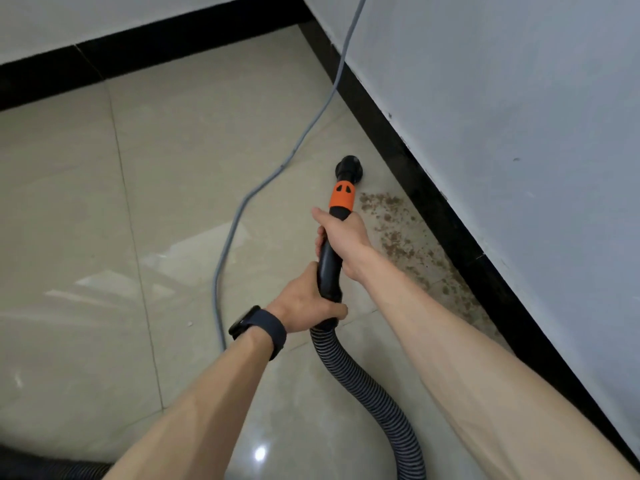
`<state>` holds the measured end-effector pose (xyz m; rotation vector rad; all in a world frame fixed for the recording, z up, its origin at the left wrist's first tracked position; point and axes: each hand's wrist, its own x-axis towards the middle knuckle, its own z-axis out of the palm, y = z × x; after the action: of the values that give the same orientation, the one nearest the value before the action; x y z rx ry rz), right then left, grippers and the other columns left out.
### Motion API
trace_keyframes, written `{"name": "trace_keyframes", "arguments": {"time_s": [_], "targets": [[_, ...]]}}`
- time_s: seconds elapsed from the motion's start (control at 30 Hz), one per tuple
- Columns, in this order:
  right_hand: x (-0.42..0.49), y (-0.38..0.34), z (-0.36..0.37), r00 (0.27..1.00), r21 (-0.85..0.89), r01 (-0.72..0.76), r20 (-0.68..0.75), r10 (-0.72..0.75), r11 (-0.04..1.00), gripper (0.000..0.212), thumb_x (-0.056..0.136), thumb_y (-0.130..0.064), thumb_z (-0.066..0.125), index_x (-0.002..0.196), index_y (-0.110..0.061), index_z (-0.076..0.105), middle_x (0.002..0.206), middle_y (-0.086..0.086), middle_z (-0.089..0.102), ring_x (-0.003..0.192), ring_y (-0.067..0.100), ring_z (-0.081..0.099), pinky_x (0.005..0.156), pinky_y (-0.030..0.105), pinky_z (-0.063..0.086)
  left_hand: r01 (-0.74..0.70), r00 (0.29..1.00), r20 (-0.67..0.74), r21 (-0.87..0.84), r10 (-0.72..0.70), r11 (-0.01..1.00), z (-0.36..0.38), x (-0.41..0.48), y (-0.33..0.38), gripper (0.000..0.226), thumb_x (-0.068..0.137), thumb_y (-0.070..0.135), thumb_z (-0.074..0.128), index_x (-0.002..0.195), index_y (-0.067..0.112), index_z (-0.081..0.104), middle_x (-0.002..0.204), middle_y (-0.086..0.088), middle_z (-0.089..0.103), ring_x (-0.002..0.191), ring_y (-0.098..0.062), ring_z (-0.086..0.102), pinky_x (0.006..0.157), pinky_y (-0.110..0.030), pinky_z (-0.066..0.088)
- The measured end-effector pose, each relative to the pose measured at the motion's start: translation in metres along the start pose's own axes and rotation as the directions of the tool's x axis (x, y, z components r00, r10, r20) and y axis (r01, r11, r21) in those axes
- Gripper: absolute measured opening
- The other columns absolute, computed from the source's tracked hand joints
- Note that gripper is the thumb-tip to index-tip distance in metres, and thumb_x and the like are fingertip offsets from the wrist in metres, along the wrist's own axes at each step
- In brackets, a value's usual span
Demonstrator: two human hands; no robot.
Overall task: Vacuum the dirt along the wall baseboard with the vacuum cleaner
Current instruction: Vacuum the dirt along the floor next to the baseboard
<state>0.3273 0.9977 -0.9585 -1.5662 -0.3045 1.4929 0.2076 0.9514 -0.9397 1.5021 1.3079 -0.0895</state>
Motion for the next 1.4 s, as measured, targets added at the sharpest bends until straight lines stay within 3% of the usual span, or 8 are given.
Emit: {"name": "trace_keyframes", "arguments": {"time_s": [0.2,0.37,0.53,0.73,0.9,1.07,1.23,1.4], "targets": [[-0.029,0.019,0.012,0.990,-0.299,0.041,0.141,0.002,0.953,0.044,0.105,-0.054,0.047,0.122,-0.014,0.052,0.110,0.008,0.072,0.097,0.022,0.071,0.090,0.041,0.056,0.000,0.992,-0.121,-0.279,-0.035,0.960,-0.003,-0.024,-0.018,0.046,0.070,0.005,0.075,0.109,0.014,0.053,0.086,-0.004,0.068,0.071,-0.015,0.068,0.067,-0.036,0.061],[-0.095,0.066,-0.024,0.956,-0.585,0.175,0.295,0.006,0.792,0.078,0.089,-0.088,0.020,0.106,-0.024,0.060,0.100,-0.005,0.070,0.091,0.016,0.069,0.078,0.030,0.049,-0.011,0.938,-0.335,-0.299,-0.094,0.954,-0.040,-0.023,-0.017,0.045,0.066,0.014,0.079,0.105,0.008,0.058,0.095,-0.011,0.072,0.084,-0.025,0.070,0.069,-0.041,0.059],[-0.116,0.095,-0.045,0.953,-0.808,0.258,0.303,-0.003,0.530,0.053,0.069,-0.077,0.070,0.089,-0.032,0.052,0.080,-0.009,0.067,0.071,0.012,0.067,0.061,0.033,0.050,0.006,0.968,-0.232,-0.378,-0.101,0.926,-0.055,-0.025,-0.011,0.050,0.078,0.034,0.080,0.118,0.015,0.055,0.107,-0.006,0.069,0.093,-0.019,0.069,0.074,-0.036,0.058],[-0.082,0.064,-0.041,0.931,-0.648,0.143,0.345,0.121,0.748,0.023,0.079,-0.019,0.082,0.086,-0.017,0.060,0.079,0.001,0.067,0.060,0.015,0.068,0.059,0.031,0.052,0.099,0.993,-0.006,-0.519,-0.119,0.849,-0.053,-0.051,-0.020,0.059,0.090,0.062,0.057,0.143,0.039,0.042,0.130,0.007,0.061,0.117,-0.019,0.060,0.103,-0.047,0.046],[-0.074,0.019,-0.036,0.801,-0.645,-0.041,0.436,0.411,0.764,0.042,0.072,-0.022,0.062,0.111,-0.007,0.067,0.109,0.008,0.065,0.098,0.025,0.062,0.086,0.036,0.051,-0.103,0.983,-0.182,-0.689,-0.034,0.717,-0.051,-0.043,0.003,0.065,0.090,0.014,0.071,0.145,0.031,0.041,0.126,-0.008,0.066,0.104,-0.025,0.069,0.089,-0.043,0.057],[-0.052,-0.037,-0.009,0.928,-0.270,-0.013,0.355,0.112,0.963,0.059,0.080,-0.053,0.076,0.119,-0.010,0.066,0.106,0.008,0.072,0.097,0.024,0.071,0.094,0.044,0.055,-0.186,0.973,-0.215,-0.515,0.084,0.837,-0.029,-0.049,0.009,0.072,0.084,0.008,0.076,0.144,0.027,0.040,0.126,-0.006,0.064,0.111,-0.023,0.065,0.089,-0.038,0.058],[-0.046,-0.035,0.034,0.993,-0.184,0.091,0.085,-0.076,0.979,0.017,0.094,-0.011,0.068,0.081,-0.012,0.058,0.067,0.001,0.059,0.052,0.015,0.062,0.064,0.032,0.053,-0.172,0.950,-0.313,-0.553,-0.011,0.815,0.036,-0.071,-0.006,0.094,0.074,0.021,0.087,0.136,0.036,0.018,0.115,0.002,0.055,0.100,-0.013,0.064,0.085,-0.031,0.056],[-0.053,-0.067,0.042,0.963,-0.024,0.269,-0.012,-0.270,0.963,0.024,0.093,-0.005,0.060,0.076,-0.015,0.045,0.059,-0.001,0.051,0.045,0.012,0.054,0.054,0.028,0.045,0.080,0.996,0.076,-0.602,-0.042,0.794,0.097,-0.092,-0.029,0.108,0.068,0.022,0.092,0.147,0.028,0.018,0.120,-0.001,0.059,0.113,-0.010,0.059,0.089,-0.025,0.049]]}}
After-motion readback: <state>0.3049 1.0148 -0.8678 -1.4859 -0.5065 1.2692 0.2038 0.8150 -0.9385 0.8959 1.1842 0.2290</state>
